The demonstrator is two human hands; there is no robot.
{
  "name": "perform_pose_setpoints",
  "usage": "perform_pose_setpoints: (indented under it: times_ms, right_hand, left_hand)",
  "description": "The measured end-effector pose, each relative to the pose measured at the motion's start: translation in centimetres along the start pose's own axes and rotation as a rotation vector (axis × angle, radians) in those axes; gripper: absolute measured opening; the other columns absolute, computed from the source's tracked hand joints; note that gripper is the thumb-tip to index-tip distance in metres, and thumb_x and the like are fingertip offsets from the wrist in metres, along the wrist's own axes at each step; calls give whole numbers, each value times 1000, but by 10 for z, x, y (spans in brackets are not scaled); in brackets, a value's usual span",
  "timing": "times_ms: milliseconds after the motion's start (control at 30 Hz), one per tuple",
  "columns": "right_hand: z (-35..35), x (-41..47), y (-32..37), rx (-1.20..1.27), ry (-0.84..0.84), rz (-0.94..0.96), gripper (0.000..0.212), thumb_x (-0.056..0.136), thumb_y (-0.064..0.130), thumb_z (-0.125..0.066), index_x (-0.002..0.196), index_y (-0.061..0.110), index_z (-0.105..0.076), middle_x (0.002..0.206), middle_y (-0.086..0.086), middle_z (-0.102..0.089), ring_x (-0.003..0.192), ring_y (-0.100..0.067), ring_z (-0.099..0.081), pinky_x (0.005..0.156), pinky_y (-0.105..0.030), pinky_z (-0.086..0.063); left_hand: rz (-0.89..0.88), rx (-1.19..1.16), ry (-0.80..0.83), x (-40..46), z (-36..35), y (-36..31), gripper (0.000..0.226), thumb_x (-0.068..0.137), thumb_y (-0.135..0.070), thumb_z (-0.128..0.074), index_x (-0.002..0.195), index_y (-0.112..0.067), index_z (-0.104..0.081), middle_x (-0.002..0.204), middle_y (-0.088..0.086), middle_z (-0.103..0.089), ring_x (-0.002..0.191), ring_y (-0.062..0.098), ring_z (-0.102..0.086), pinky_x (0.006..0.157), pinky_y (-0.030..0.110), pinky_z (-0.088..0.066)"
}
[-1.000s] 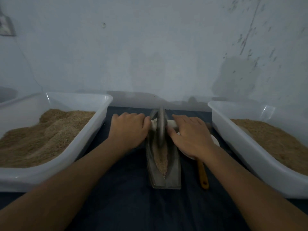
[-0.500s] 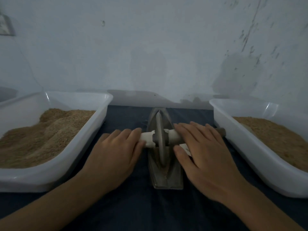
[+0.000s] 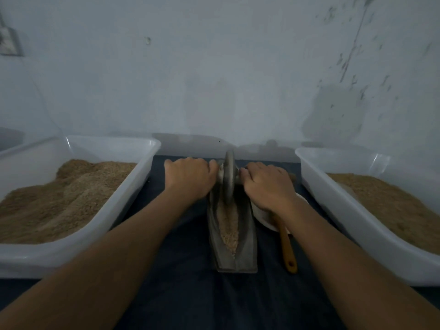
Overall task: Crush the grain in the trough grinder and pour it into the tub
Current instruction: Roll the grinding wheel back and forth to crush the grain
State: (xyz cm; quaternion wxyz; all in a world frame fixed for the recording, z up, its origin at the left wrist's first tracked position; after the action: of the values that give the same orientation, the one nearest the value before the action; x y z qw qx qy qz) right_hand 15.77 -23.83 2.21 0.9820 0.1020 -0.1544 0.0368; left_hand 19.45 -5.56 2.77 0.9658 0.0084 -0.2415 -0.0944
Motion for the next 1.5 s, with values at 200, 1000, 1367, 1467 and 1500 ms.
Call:
perform_pose_setpoints:
  times_ms: [200, 1000, 1367, 1467, 1500]
  right_hand:
    - [9, -50, 10, -41, -161, 131, 43, 106, 52, -23, 122, 31, -57, 117, 12, -60, 113, -16, -54, 110, -42, -34]
    - [7, 6, 8, 27, -56, 99, 51, 102, 61, -17, 82, 38, -58, 85, 11, -60, 94, -22, -60, 86, -43, -37]
    - [19, -100, 13, 21, -216, 195, 68, 101, 69, -19, 153, 32, -42, 142, 16, -55, 132, -6, -47, 119, -40, -29]
    - [23, -121, 11, 41, -239, 239, 66, 102, 68, -18, 155, 33, -36, 147, 20, -48, 136, -2, -41, 122, -41, -26]
    - [23, -120, 10, 40, -237, 242, 66, 102, 68, -18, 155, 33, -36, 147, 20, -48, 137, -2, -40, 122, -41, -26]
  left_hand:
    - [-98, -99, -186, -53, 11, 7, 39, 102, -45, -21, 77, -29, -47, 71, -9, -57, 59, 17, -44, 61, 35, -34]
    - [-113, 12, 63, -6, 1, 3, 66, 81, -40, -1, 107, -18, -58, 80, 3, -42, 68, 23, -38, 54, 32, -21]
    - [-168, -95, -267, -97, 32, 8, 40, 106, -50, -18, 77, -31, -37, 66, -11, -40, 57, 14, -40, 60, 34, -26]
    - [-199, -95, -330, -116, 38, 6, 35, 109, -49, -25, 80, -33, -35, 69, -11, -39, 59, 13, -34, 61, 35, -25]
    - [-187, -100, -333, -114, 38, 7, 36, 109, -49, -25, 79, -32, -36, 68, -11, -39, 59, 13, -35, 61, 35, -26]
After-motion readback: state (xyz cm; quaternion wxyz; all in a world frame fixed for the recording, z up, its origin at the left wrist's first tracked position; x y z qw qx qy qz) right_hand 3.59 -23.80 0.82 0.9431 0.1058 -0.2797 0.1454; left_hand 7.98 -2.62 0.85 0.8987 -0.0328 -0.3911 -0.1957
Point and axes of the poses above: each hand's wrist, its own x-axis towards the middle knuckle, its own z-axis out of the back of the hand, y = z × x, the point moved 6 cm from there along x, towards the middle knuckle
